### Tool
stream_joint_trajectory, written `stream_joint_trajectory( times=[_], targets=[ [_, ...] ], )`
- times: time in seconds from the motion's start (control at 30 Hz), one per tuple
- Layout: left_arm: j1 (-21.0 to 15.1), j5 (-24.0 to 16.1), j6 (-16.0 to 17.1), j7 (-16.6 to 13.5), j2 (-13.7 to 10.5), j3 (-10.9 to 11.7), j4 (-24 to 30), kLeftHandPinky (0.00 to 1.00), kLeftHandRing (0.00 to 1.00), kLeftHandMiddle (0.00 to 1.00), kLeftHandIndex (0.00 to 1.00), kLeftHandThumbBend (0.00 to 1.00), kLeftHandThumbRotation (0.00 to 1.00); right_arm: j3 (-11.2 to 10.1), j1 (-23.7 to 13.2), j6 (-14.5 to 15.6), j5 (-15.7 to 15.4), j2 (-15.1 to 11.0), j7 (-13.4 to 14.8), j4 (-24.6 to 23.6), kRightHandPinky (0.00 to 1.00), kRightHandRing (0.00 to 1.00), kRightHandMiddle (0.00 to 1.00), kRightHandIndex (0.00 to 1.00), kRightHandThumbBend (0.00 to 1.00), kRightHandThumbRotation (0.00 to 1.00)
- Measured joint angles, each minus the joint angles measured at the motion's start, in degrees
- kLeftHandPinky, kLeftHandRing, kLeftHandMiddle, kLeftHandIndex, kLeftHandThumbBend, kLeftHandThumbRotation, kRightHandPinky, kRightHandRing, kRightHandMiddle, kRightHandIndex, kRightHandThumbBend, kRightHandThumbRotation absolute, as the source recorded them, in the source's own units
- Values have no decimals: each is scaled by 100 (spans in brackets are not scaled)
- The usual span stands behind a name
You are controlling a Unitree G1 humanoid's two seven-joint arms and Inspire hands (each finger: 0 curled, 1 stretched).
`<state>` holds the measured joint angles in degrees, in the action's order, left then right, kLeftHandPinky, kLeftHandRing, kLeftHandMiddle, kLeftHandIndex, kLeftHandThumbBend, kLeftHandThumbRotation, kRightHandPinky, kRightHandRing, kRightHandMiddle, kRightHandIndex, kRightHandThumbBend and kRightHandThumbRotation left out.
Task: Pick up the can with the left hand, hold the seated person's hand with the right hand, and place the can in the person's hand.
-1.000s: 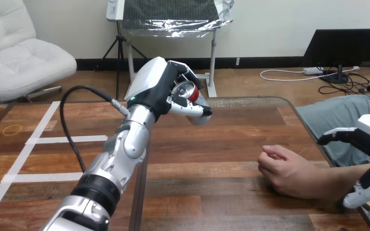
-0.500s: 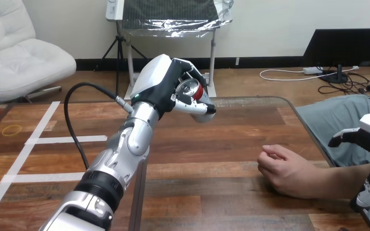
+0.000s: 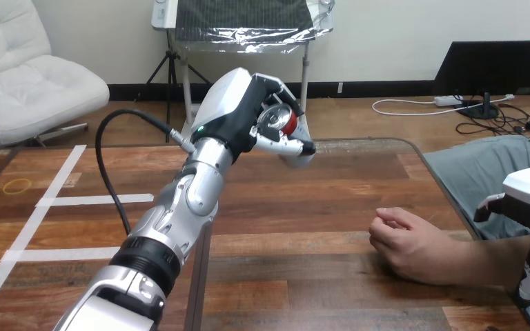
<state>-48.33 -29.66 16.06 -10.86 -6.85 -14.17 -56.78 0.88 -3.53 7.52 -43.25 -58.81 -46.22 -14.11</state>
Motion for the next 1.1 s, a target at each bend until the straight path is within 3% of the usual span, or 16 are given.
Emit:
stream_joint_trajectory(
  times=[0.7,1.1],
  targets=[
    [-163,9,115,-56,73,-6,-173,36,42,49,48,67,0,603,-802,-550,-391,2,31,1056,95,96,92,86,81,17],
    [-168,7,114,-80,129,-33,-238,37,42,49,48,68,0,890,-1126,-713,-421,37,70,1530,96,95,92,85,81,17]
  ],
)
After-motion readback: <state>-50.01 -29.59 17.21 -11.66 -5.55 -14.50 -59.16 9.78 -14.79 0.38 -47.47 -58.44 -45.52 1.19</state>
